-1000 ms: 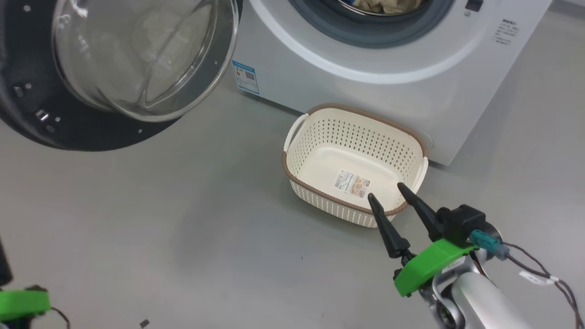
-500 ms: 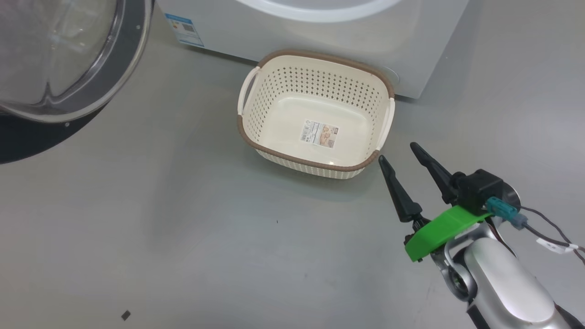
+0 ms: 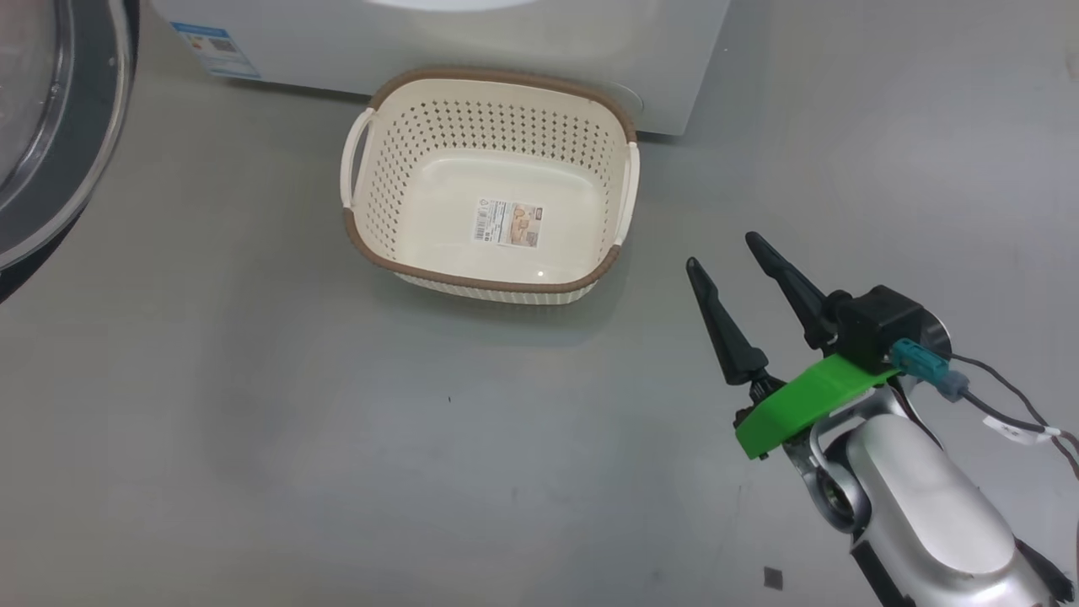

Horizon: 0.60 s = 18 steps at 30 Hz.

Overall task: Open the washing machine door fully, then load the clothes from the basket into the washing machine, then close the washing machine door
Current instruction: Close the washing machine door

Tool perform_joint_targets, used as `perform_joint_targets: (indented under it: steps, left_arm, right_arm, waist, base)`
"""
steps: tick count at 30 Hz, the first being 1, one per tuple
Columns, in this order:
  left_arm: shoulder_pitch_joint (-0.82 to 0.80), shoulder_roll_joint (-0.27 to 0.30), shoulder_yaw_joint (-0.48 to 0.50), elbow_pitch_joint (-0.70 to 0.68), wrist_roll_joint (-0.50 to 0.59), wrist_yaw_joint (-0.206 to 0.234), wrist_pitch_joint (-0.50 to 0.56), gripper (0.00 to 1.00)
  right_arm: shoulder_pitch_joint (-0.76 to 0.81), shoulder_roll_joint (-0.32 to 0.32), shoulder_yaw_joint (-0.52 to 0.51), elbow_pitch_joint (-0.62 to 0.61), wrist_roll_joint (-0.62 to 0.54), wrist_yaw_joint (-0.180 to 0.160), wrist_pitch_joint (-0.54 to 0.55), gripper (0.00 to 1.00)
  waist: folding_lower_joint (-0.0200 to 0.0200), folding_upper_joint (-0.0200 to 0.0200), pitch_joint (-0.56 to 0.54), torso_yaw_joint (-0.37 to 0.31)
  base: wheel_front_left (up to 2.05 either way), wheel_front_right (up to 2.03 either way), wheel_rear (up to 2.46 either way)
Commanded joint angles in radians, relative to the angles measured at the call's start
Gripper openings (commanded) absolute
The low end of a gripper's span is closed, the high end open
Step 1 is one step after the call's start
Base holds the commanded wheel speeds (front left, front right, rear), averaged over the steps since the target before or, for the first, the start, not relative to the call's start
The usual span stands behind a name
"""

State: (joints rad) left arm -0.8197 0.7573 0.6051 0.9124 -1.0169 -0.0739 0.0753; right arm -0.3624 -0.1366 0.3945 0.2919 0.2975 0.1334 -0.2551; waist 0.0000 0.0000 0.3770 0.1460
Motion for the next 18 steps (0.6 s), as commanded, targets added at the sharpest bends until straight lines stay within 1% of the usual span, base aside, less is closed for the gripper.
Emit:
perform_joint_targets:
  steps: [1, 4, 11, 18]
  left_arm:
    - [-0.016, 0.097, 0.026, 0.008, -0.014, 0.007, 0.023, 0.0]
    - [-0.042, 0.106, 0.052, 0.084, -0.047, 0.015, 0.042, 0.0]
    - [-0.063, 0.115, 0.065, 0.204, -0.077, 0.005, 0.085, 0.0]
    - [-0.096, 0.083, 0.029, 0.251, -0.089, -0.029, 0.193, 0.0]
  right_arm:
    - [-0.015, 0.012, 0.016, -0.034, -0.007, -0.003, -0.007, 1.0]
    - [-0.012, 0.013, 0.016, -0.035, -0.007, -0.003, -0.007, 1.0]
    - [-0.002, 0.007, 0.02, -0.032, -0.006, -0.003, -0.007, 1.0]
    - [-0.002, 0.0, 0.022, -0.03, -0.007, -0.003, -0.007, 1.0]
  waist:
    - [0.0, 0.0, 0.005, -0.021]
    - [0.0, 0.0, 0.001, -0.038]
    - [0.0, 0.0, -0.021, -0.058]
    - [0.0, 0.0, -0.036, -0.058]
  base:
    - [0.0, 0.0, 0.0]
    - [0.0, 0.0, 0.0]
    - [0.0, 0.0, 0.0]
    - [0.0, 0.0, 0.0]
